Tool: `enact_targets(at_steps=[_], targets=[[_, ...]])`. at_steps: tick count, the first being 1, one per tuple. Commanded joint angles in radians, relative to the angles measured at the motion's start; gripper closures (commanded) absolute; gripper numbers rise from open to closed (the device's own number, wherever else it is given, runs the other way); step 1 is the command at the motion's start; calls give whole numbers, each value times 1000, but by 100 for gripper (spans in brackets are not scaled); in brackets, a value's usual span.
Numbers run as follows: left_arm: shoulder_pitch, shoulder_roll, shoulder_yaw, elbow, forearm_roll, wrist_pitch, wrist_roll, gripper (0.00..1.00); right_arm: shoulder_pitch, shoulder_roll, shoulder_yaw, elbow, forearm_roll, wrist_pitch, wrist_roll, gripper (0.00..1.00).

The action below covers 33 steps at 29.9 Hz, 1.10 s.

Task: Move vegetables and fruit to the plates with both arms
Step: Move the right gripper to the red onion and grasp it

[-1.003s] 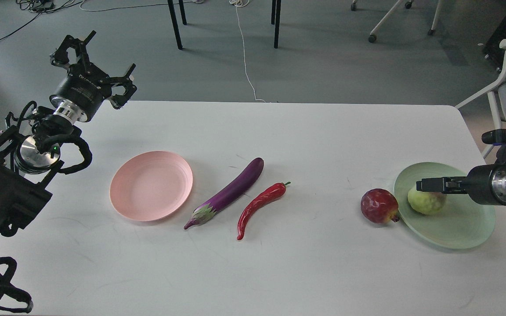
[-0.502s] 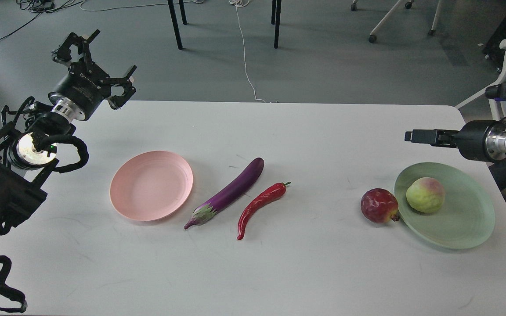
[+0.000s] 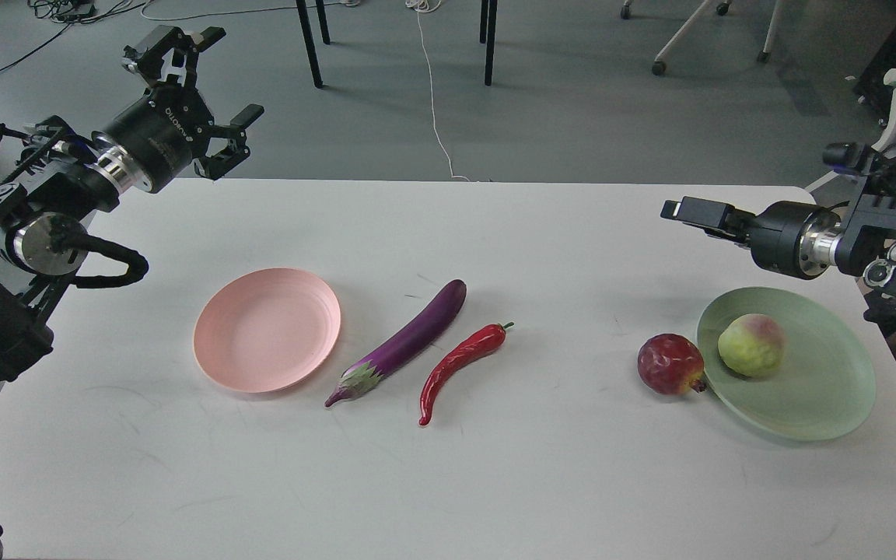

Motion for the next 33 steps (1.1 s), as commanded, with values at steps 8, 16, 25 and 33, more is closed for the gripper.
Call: enact_targets(at_steps=[8, 16, 25, 33], targets=[[21, -22, -10, 3, -50, 0, -54, 2, 208, 118, -252, 35, -203, 55, 10, 2], [34, -25, -7, 11, -106, 0, -66, 2, 392, 213, -513, 126, -217, 55, 11, 2], [44, -27, -7, 14, -192, 0, -66, 2, 452, 258, -664, 230, -240, 55, 10, 2], [49, -25, -10, 14, -193, 0, -66, 2, 455, 307, -725, 223, -246, 55, 10, 2]])
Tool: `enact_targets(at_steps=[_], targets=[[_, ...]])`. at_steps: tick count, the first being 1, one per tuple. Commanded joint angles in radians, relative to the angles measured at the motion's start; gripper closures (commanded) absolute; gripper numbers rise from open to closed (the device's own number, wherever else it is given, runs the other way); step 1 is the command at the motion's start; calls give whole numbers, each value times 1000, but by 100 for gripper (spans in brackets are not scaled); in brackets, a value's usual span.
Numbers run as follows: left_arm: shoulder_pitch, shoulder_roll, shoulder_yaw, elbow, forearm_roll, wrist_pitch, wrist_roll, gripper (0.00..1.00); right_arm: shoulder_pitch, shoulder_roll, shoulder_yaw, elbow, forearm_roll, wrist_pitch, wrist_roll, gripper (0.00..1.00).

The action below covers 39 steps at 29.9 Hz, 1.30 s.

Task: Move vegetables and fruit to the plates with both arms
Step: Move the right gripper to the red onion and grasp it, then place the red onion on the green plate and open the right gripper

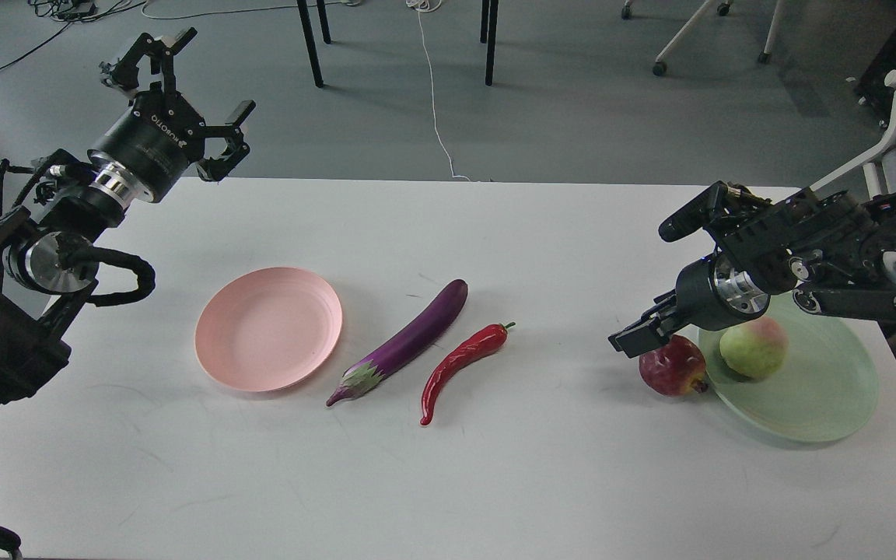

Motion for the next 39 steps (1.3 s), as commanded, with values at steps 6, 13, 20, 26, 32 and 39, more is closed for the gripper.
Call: enact_targets(at_steps=[6, 13, 20, 26, 32, 39], targets=[[3, 3, -3, 0, 0, 0, -1, 2, -6, 3, -61, 0, -11, -2, -2, 2], [6, 2, -3, 0, 0, 0, 0, 2, -36, 3, -67, -10, -13, 0, -9, 2], [9, 0, 0, 0, 0, 0, -1, 2, -69, 29, -73, -37, -7, 0, -8, 13], [11, 0, 2, 0, 0, 0, -1, 2, -55, 42, -61, -23, 2, 0, -8, 33], [17, 2, 0, 0, 0, 0, -1, 2, 57, -12, -35, 35, 4, 0, -8, 35], [17, 3, -3, 0, 0, 0, -1, 2, 155, -214, -44, 127, -17, 2, -9, 35]])
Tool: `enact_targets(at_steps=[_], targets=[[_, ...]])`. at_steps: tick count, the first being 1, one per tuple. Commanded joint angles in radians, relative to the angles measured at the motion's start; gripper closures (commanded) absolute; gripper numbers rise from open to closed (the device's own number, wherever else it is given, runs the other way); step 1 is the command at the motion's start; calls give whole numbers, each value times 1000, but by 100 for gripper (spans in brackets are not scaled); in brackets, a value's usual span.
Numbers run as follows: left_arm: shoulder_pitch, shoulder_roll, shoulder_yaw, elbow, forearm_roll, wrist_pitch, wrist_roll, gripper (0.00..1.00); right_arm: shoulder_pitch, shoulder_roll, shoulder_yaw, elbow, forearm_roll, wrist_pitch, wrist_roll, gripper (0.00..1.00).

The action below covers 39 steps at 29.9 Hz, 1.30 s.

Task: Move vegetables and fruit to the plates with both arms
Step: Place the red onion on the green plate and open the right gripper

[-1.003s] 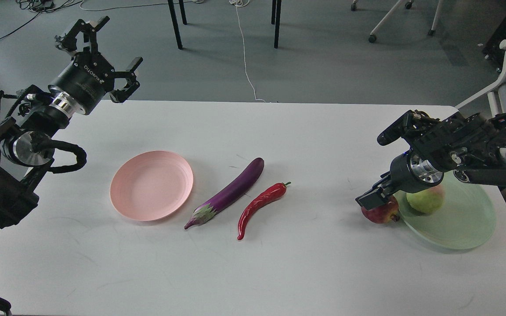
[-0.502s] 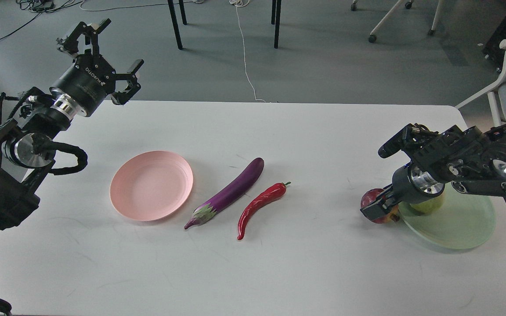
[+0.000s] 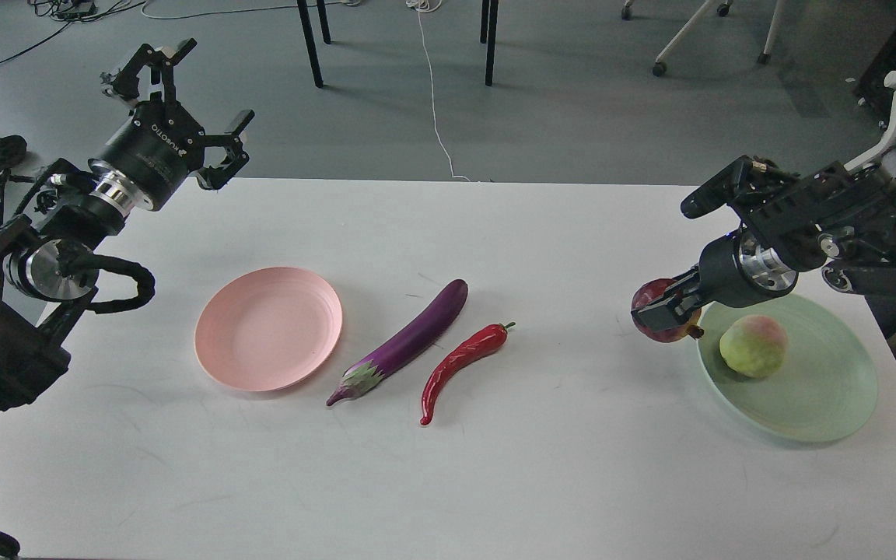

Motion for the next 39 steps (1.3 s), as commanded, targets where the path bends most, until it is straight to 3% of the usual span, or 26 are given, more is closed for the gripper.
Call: enact_targets(at_steps=[1, 5, 9, 22, 39], targets=[[0, 1, -1, 0, 0, 0, 2, 2, 23, -130, -9, 92, -21, 2, -1, 35], [0, 4, -1, 0, 0, 0, 2, 2, 26, -279, -13, 204, -91, 4, -3, 35], [0, 3, 1, -2, 0, 0, 2, 2, 14, -364, -52, 212, -183, 4, -4, 35], [0, -8, -1, -2, 2, 0, 2, 2, -157, -384, -52, 103, -208, -3, -14, 34], [2, -10, 1, -2, 2, 0, 2, 2, -187, -408, -3, 56, -206, -15, -15, 28]])
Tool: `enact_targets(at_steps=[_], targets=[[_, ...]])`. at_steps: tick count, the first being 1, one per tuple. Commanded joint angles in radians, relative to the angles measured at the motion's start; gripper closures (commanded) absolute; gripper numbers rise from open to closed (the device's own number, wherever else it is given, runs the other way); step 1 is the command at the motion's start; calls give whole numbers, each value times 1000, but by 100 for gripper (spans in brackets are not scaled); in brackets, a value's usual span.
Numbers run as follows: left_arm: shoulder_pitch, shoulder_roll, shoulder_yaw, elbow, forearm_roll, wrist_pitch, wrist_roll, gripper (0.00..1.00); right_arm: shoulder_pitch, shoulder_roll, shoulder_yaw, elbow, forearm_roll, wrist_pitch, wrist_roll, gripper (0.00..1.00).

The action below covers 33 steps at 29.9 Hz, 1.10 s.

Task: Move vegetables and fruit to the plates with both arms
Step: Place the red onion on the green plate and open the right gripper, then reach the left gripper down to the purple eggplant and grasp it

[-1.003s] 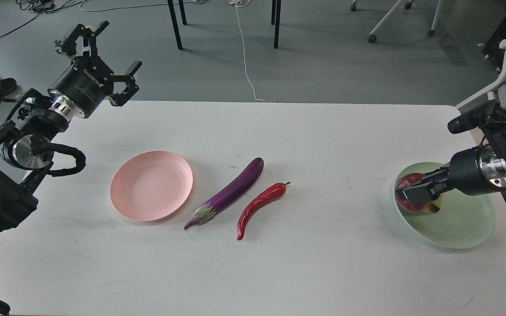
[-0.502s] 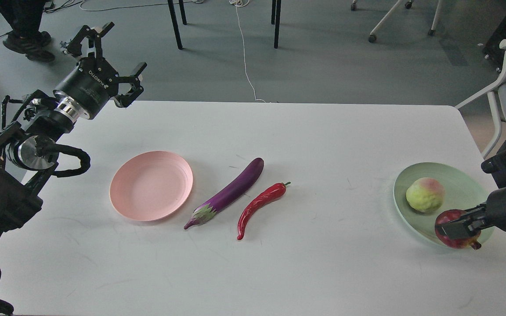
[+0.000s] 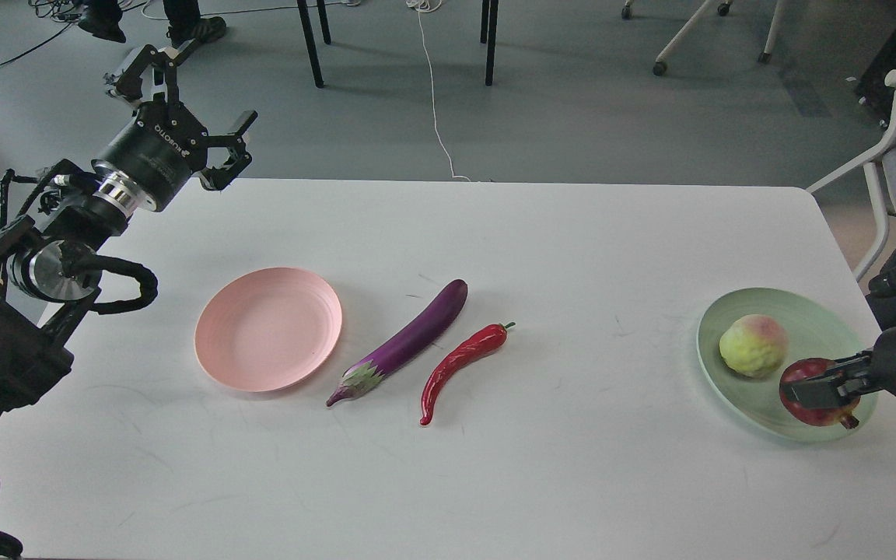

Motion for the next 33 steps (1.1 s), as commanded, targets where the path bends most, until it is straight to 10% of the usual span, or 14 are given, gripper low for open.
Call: enact_targets(at_steps=[1, 24, 33], targets=[[0, -2, 3, 1, 0, 0, 0, 2, -16, 7, 1, -24, 2, 0, 0, 27], [0, 3, 14, 0, 20, 4, 8, 2, -85, 7, 447, -113, 152, 18, 5, 2], [-54, 11, 141, -11, 119, 18, 9, 2, -323, 245, 800, -383, 411, 14, 9, 2]])
